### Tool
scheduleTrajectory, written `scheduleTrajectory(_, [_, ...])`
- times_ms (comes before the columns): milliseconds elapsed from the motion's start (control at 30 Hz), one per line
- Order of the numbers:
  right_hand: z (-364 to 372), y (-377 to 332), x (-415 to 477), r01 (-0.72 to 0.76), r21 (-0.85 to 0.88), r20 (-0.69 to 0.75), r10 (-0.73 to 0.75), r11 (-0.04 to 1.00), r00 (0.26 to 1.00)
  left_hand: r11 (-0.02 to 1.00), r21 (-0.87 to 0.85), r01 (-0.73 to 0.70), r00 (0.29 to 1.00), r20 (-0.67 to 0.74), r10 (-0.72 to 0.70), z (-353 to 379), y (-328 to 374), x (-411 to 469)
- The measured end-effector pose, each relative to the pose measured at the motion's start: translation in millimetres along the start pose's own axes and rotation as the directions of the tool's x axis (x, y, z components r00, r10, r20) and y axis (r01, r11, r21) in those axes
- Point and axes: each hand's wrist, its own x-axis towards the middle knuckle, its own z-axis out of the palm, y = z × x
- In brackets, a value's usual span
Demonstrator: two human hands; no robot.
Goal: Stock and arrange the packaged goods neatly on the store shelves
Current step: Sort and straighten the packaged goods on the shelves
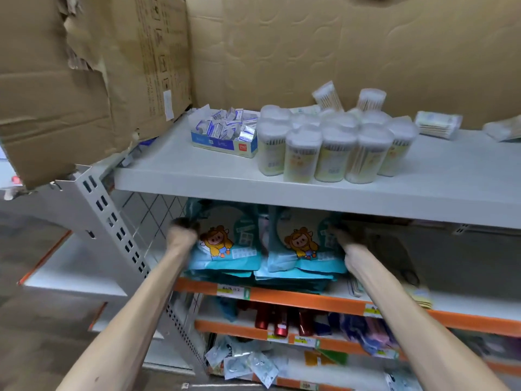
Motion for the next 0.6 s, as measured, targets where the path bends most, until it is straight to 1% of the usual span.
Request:
scheduleTrajectory(67, [6, 0, 2, 0.009, -0.017, -0.008, -0.009, 1.000, 1.000, 1.000, 0.017, -0.023, 0.999, 0.033, 0.022, 3, 0, 7])
scheduleTrajectory(200, [19, 4, 6, 0.052, -0.053, 0.004, -0.052, 0.997, 0.999, 1.000, 0.026, -0.001, 0.995, 0.100, -0.002, 8, -4, 18])
scheduleTrajectory(300, [23, 10, 9, 0.027, -0.096, -0.013, -0.028, 0.995, 1.000, 0.996, 0.080, -0.034, 0.991, 0.129, 0.024, 6, -8, 21])
scheduleTrajectory(367, [27, 9, 3, 0.070, -0.154, -0.046, -0.078, 0.986, 0.996, 0.989, 0.129, -0.075, 0.990, 0.131, 0.058, 4, -12, 23])
scheduleTrajectory(433, [28, 9, -3, 0.156, -0.218, -0.070, -0.175, 0.963, 0.982, 0.960, 0.233, -0.158, 0.982, 0.140, 0.127, 3, -15, 20])
scheduleTrajectory(500, [29, 10, -14, 0.259, -0.342, -0.062, -0.297, 0.903, 0.953, 0.905, 0.330, -0.268, 0.961, 0.157, 0.227, 2, -16, 16])
scheduleTrajectory(533, [30, 10, -19, 0.305, -0.444, -0.046, -0.361, 0.843, 0.931, 0.879, 0.360, -0.313, 0.949, 0.165, 0.270, 3, -18, 16])
scheduleTrajectory(600, [31, 12, -24, 0.358, -0.657, -0.011, -0.483, 0.663, 0.876, 0.848, 0.390, -0.360, 0.933, 0.177, 0.314, 2, -20, 15])
